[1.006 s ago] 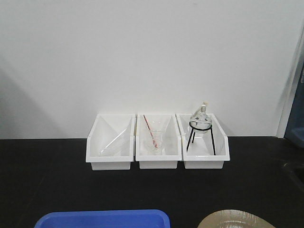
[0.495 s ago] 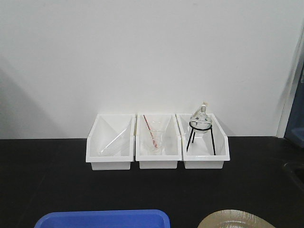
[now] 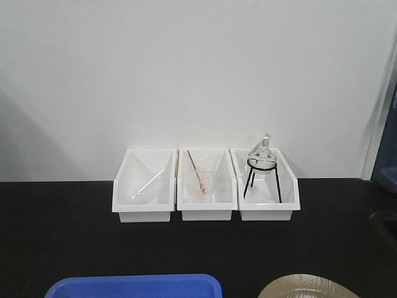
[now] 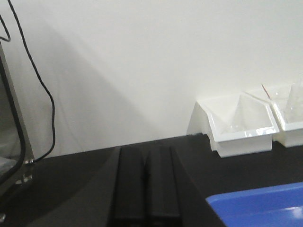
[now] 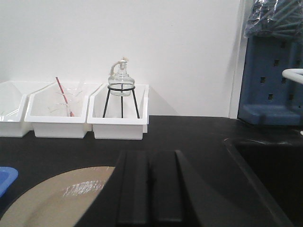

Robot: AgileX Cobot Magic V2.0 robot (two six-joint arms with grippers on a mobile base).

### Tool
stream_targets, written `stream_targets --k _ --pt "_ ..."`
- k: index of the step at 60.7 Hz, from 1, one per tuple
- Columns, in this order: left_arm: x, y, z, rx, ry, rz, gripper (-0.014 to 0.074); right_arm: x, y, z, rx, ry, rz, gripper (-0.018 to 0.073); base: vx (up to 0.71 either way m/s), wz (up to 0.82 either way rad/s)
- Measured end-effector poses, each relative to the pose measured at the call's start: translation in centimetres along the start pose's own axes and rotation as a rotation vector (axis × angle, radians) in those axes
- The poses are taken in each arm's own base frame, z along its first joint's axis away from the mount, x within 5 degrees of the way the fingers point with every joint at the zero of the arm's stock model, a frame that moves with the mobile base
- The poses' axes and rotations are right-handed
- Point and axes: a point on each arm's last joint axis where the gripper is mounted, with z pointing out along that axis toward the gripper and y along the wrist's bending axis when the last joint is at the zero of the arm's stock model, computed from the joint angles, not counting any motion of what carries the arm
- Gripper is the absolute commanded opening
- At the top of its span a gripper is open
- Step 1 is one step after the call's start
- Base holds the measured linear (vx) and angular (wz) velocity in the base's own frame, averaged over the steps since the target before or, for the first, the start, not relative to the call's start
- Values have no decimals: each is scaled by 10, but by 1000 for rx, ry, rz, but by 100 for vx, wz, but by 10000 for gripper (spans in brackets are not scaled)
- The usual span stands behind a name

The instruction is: Place disk in tray to left cabinet

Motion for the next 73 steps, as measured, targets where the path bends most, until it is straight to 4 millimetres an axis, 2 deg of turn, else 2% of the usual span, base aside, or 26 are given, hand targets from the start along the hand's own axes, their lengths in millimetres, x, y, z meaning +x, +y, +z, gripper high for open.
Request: stream_targets --k 7,13,23,27,31,44,54,67,73 --pt "-5 1 0 -10 -55 -25 -6 -9 -1 -1 1 4 7 37 0 0" --pt "-8 2 0 -10 -51 -99 -6 -32 -2 -5 2 13 51 37 0 0" --pt "-51 11 -1 -5 -21 -108 -6 -68 -3 -6 -1 165 97 40 0 0" --pt "-69 15 2 2 24 -108 -6 -76 -4 0 -1 226 98 42 0 0" --pt "-76 16 7 14 99 -108 -6 -82 -4 8 -1 269 100 44 0 0" --pt "-65 14 27 49 323 -107 -3 -66 -3 41 -1 481 98 52 0 0" --pt "-59 13 34 58 381 -106 0 -52 -3 59 -1 608 98 74 0 0" --pt "-59 13 35 59 386 -106 4 -39 -2 72 -1 707 97 172 0 0" --pt "-59 13 35 59 386 -106 6 -36 -2 74 -1 728 96 253 0 0"
